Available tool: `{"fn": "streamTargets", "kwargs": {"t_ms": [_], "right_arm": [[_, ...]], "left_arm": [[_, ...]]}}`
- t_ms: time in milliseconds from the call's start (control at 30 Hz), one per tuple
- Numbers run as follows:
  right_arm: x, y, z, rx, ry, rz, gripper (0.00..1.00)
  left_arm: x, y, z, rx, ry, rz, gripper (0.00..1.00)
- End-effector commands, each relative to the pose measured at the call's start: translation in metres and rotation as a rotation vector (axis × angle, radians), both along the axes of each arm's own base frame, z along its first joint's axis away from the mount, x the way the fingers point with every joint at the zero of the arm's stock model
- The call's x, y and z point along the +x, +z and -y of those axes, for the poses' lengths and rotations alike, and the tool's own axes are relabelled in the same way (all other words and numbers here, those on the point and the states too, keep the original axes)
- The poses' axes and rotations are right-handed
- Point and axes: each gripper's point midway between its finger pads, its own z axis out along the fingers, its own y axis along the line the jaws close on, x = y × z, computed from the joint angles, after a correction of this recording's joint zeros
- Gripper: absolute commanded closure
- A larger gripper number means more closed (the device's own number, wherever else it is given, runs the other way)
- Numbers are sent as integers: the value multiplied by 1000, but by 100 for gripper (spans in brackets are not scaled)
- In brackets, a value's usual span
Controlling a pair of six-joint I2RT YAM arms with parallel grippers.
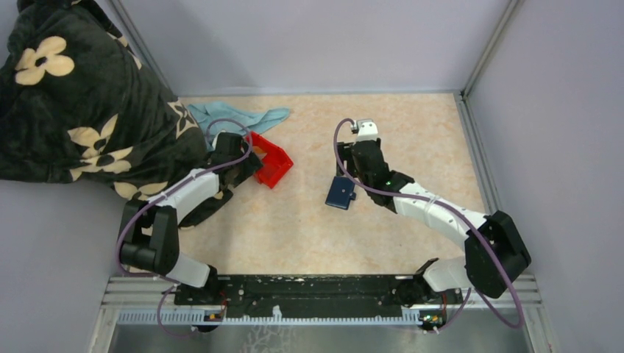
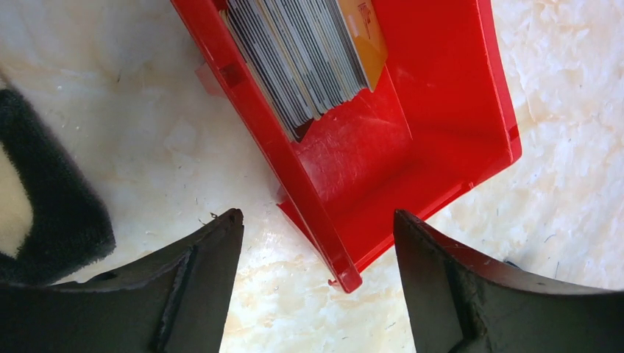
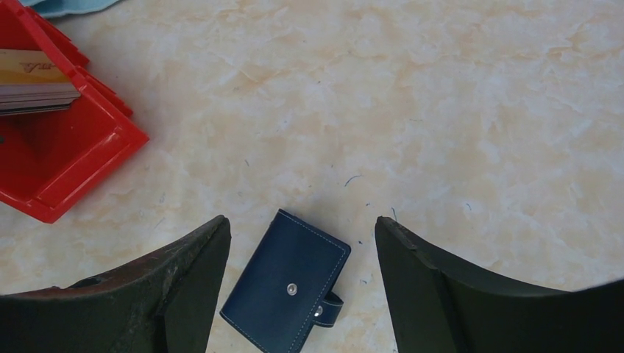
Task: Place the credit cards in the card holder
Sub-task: Move the storage box to the center of the board.
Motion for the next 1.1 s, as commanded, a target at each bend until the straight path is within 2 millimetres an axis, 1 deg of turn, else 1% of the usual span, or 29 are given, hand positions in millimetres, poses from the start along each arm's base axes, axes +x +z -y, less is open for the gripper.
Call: {"fn": "streamTargets", "kwargs": {"t_ms": [0, 67, 267, 400, 467, 533, 567, 867, 967, 1000, 1067], "right_arm": [[8, 17, -11, 49, 16, 51, 27], [8, 16, -12, 51, 16, 51, 27], [8, 15, -12, 59, 15, 51, 27], [7, 13, -12, 60, 14, 48, 26], [7, 13, -13, 61, 15, 46, 26], [7, 13, -13, 64, 15, 46, 26], [7, 13, -13, 66, 17, 46, 26], [6, 14, -13, 67, 18, 46, 26], [6, 15, -12, 68, 17, 47, 26], [6, 16, -13, 69, 17, 49, 26], [6, 17, -13, 70, 19, 49, 26]], "left_arm": [[10, 5, 0, 11, 18, 0, 22], [10, 4, 1, 10, 18, -5, 31], [10, 0, 2, 19, 3, -13, 44], [8, -4, 2, 19, -5, -25, 46], [7, -5, 3, 21, -9, -30, 49], [7, -7, 3, 23, -14, -35, 57], [7, -8, 3, 23, -14, -38, 59], [7, -7, 7, 20, -22, -52, 61], [7, -4, 13, 9, -34, -51, 73], [7, -2, 15, 5, -38, -49, 75], [8, -1, 22, -1, -46, -49, 77]]}}
